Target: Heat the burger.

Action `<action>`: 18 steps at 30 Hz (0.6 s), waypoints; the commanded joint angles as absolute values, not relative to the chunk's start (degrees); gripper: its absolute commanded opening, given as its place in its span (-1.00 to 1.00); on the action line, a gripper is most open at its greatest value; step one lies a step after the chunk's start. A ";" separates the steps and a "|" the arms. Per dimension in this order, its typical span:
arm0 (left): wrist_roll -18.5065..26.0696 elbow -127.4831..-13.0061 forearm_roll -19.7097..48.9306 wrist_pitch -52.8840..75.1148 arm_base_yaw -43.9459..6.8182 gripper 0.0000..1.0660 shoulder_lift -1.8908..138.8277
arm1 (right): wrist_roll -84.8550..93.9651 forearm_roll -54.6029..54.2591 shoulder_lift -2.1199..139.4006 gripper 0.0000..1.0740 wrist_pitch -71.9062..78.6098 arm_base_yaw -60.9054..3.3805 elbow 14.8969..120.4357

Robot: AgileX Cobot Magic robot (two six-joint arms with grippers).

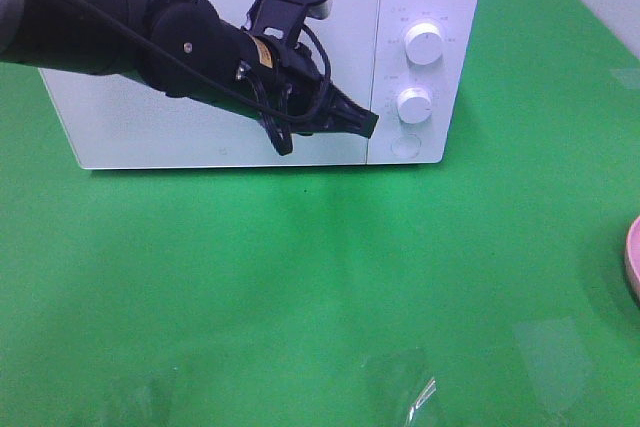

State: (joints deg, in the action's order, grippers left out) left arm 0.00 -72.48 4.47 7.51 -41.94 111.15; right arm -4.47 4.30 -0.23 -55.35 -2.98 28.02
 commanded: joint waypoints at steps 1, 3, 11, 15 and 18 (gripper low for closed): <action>0.00 -72.82 4.93 20.57 -42.97 -0.64 107.72 | -4.64 4.18 -1.78 0.40 -54.95 -2.69 28.02; 0.00 -72.82 5.10 25.44 -43.20 -0.11 106.57 | -4.64 4.18 -1.78 0.40 -54.95 -2.69 28.02; -0.46 -72.82 6.88 41.42 -43.20 0.86 104.34 | -4.64 4.18 -1.78 0.40 -54.95 -2.69 28.02; -0.46 -72.82 9.05 54.66 -43.20 0.86 102.62 | -4.64 4.18 -1.78 0.40 -54.95 -2.69 28.02; -0.69 -72.82 9.22 57.98 -43.20 0.86 101.81 | -4.64 4.18 -1.78 0.40 -54.95 -2.69 28.02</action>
State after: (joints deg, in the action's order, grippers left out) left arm -0.52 -72.54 8.48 56.15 -42.86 102.44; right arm -4.47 4.30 -0.23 -55.35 -2.98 28.02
